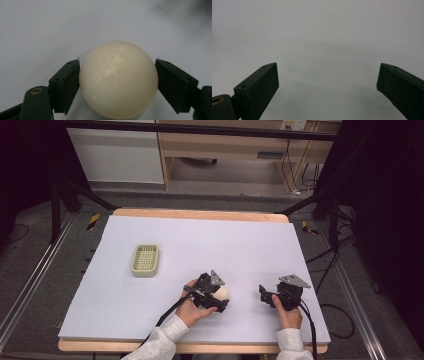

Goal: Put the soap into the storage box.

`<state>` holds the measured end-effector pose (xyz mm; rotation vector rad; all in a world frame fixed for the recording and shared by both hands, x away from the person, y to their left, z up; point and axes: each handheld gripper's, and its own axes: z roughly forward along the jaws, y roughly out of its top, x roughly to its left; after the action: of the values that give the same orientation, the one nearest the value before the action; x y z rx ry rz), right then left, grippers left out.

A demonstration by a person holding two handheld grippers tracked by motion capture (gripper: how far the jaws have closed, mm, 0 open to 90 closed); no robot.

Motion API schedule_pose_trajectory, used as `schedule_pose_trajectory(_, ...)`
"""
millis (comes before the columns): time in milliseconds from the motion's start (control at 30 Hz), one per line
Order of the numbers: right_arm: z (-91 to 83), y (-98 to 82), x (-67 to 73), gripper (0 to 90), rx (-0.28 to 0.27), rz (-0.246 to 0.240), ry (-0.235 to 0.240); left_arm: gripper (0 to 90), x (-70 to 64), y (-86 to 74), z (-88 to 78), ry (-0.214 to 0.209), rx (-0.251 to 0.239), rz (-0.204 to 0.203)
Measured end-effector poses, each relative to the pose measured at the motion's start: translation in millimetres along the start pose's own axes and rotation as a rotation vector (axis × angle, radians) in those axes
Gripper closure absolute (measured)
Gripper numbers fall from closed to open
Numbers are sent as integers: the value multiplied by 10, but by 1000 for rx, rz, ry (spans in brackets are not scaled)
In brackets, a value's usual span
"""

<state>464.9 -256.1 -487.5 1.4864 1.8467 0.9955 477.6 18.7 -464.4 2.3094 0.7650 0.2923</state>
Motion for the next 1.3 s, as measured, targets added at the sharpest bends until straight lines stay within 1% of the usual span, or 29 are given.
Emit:
schedule_pose_trajectory(233, -1, 1, -1, 44, 1, 2, 1, 232, 3, -3, 11, 1, 10, 5)
schedule_pose_trajectory(300, -1, 1, -1, 44, 0, 4, 1, 233, 5, -3, 21, -3, 8, -3)
schedule_pose_trajectory(400, -1, 0, -2, 44, 2, 4, 4, 234, 3, -4, 28, -2, 13, 3)
schedule_pose_trajectory(867, -1, 1, -3, 45, 2, 6, 5, 239, 6, 1, 17, 4, 19, -3)
schedule_pose_trajectory(1033, 0, 1, -5, 44, 2, 4, 6, 239, 32, 0, -13, 2, 27, 3)
schedule_pose_trajectory(1100, 0, 1, -5, 44, 2, 4, 6, 239, 33, 1, -30, 0, 15, -4)
schedule_pose_trajectory(1300, 0, 1, -5, 44, 3, 3, 6, 239, 54, 9, -114, -8, 7, -4)
